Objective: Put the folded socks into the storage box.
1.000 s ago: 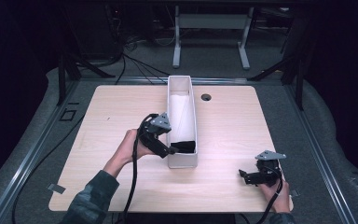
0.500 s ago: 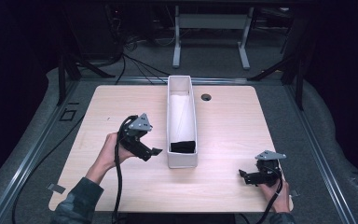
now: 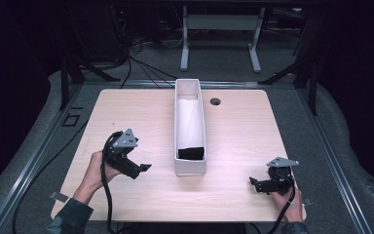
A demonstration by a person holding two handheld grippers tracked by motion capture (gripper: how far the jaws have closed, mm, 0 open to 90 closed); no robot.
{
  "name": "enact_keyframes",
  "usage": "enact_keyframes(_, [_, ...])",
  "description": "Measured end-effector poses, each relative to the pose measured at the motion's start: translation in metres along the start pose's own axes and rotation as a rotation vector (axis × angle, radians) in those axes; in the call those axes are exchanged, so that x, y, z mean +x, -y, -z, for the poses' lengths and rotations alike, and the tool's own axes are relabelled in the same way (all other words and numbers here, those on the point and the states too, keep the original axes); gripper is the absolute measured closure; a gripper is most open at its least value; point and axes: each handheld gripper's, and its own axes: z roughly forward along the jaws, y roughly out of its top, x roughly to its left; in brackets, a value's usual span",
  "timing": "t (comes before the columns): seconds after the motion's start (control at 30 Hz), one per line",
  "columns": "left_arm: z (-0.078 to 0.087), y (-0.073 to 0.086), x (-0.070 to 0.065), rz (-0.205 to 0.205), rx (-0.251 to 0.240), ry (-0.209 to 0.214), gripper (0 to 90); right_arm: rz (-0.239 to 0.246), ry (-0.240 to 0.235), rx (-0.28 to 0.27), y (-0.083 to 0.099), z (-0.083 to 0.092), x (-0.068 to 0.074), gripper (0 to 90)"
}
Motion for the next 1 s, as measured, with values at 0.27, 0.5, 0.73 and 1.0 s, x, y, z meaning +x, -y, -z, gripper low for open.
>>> enact_keyframes(0.27, [0.000,0.033,-0.001,0.050,0.032,-0.002,0.1,0.000,0.000,0.000,0.000,0.000,0.000,0.0])
enact_keyframes(0.5, [-0.004,0.065,-0.001,0.128,0.033,0.002,0.0,0.000,0.000,0.000,0.000,0.000,0.000,0.0])
enact_keyframes(0.73, [-0.020,0.093,-0.006,0.165,0.062,0.008,0.0,0.000,0.000,0.000,0.000,0.000,0.000,0.0])
enact_keyframes(1.0, [-0.042,0.116,-0.008,0.210,0.067,0.035,0.0,-0.001,0.000,0.000,0.000,0.000,0.000,0.0])
